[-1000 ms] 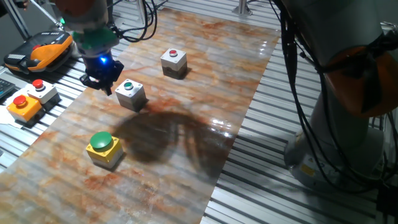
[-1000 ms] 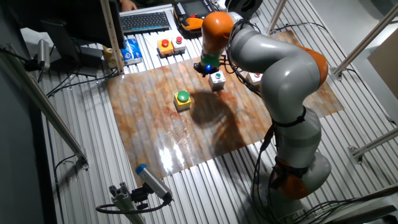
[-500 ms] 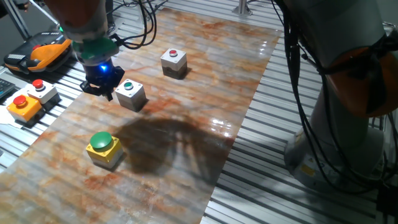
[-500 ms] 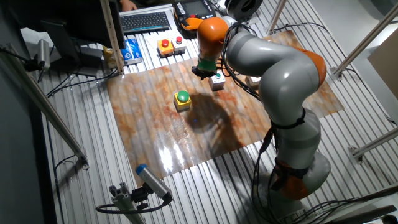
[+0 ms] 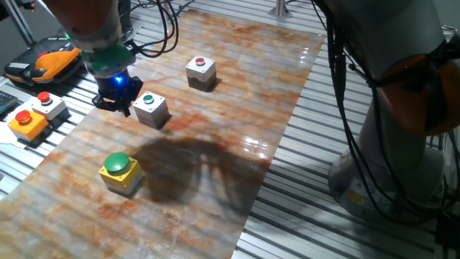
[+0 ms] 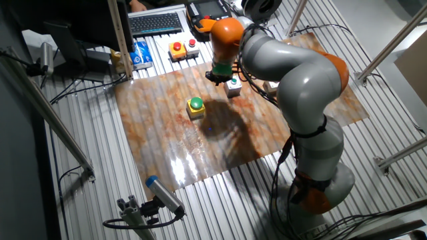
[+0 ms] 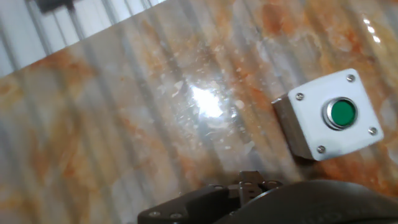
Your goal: Press three buttons from left to right in sequence
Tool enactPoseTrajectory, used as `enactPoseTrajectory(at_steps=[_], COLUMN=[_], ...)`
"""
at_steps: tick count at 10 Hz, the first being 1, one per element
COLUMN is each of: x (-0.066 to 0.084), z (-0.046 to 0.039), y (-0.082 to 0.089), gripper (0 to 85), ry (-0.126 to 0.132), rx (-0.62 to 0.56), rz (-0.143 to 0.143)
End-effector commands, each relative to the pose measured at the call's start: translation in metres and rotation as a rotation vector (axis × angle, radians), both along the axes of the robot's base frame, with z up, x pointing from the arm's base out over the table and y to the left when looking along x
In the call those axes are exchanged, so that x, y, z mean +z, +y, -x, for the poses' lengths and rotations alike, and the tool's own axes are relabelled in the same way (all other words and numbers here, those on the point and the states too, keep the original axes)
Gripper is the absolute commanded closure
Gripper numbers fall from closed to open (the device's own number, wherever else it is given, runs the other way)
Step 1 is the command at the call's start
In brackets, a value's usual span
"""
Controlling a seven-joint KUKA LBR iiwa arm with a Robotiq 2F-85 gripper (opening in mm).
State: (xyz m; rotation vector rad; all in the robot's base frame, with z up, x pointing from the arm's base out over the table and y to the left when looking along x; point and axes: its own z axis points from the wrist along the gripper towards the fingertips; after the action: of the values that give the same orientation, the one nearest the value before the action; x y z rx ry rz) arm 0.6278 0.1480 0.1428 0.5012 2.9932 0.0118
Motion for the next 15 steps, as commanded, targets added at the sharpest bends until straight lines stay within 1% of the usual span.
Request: enactPoseTrajectory(at_steps=[1, 2, 3, 4, 5, 6, 7, 10, 11, 12, 13, 14, 15], x=[0.000, 0.000, 0.000, 0.000, 0.000, 0.000, 0.000, 0.000, 0.000, 0.000, 0.000, 0.002, 0.004], z=[-0.0001, -0.0001, -0.0001, -0.0001, -0.0001, -0.0001, -0.0001, -0.0001, -0.0001, -0.0013, -0.0045, -0.0095, -0.0149], y=[0.000, 0.000, 0.000, 0.000, 0.000, 0.000, 0.000, 0.000, 0.000, 0.001, 0.006, 0.012, 0.020], gripper=[85.0, 85.0, 85.0, 85.0, 85.0, 85.0, 85.0, 85.0, 85.0, 85.0, 85.0, 85.0, 85.0], ry=[0.000, 0.013, 0.020, 0.020, 0.004, -0.002, -0.003, -0.003, 0.000, 0.008, 0.010, 0.015, 0.020], rx=[0.041, 0.074, 0.119, 0.160, 0.173, 0.180, 0.198, 0.204, 0.202, 0.206, 0.196, 0.178, 0.163], rz=[-0.018, -0.056, -0.082, -0.103, -0.111, -0.078, -0.093, -0.112, -0.114, -0.124, -0.120, -0.116, -0.104])
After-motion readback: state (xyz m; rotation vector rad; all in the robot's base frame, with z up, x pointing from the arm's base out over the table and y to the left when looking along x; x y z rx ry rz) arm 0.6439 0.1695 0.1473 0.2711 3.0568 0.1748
